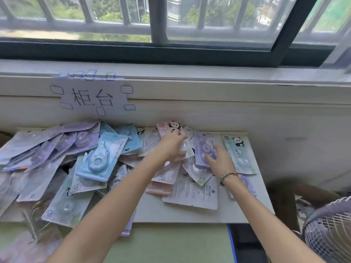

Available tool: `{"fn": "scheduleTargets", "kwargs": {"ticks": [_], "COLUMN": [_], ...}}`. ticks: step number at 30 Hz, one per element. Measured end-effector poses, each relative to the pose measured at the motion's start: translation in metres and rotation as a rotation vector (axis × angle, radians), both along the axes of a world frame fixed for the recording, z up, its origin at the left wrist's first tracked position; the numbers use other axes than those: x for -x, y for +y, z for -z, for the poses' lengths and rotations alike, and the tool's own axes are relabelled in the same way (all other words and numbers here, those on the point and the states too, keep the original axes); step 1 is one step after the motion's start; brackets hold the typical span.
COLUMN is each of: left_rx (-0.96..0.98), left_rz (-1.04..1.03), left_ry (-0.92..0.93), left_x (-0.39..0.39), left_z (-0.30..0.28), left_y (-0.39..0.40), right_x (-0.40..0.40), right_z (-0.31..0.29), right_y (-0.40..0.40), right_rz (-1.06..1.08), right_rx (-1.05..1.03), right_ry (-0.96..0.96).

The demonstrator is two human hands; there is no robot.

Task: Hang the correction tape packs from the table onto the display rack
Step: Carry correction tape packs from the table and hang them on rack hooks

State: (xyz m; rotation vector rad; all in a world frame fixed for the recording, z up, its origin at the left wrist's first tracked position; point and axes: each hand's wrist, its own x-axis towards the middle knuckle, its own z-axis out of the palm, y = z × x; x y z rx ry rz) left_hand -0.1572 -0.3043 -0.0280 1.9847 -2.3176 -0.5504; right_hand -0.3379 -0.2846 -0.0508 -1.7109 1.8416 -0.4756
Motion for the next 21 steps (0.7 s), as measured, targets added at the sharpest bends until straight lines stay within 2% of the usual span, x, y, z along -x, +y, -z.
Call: {"fn": "scheduleTargets", "kwargs": {"ticks": [3,7,11,15,18,21], "left_rx": [-0.094,-0.205,0.012,0.219,0.279,0.244], "left_rz": [0.012,-0.022,-0.225,-0.429,-0.468,-0.435], "left_ry": [0.082,0.008,0.002,0.07,0.103,0.219], "left_x": [-0.02,-0.039,-0.033,-0.023,-0.02,-0.019], "left_z": [-0.015,-0.007,0.013,0.03,0.035,0.038], "left_y": [0.011,0.023,0.033,0.041,0.04,0.04], "right_x": [-0.009,-0.018,-0.025,-0.033,-0.039,-0.04], "right_z": [0.005,0.012,0.016,0.016,0.014,0.013], "right_y": [-0.015,-0.022,-0.024,-0.031,-0.037,-0.041], "right_rz": [0.013,-0.057,-0.024,-0.019,-0.04,-0.037], "right_rx": [-0.066,-0.151,-0.144,-0.171,-0.182,-0.198], "right_ry": [0.072,0.229,0.199,0.163,0.183,0.149]}}
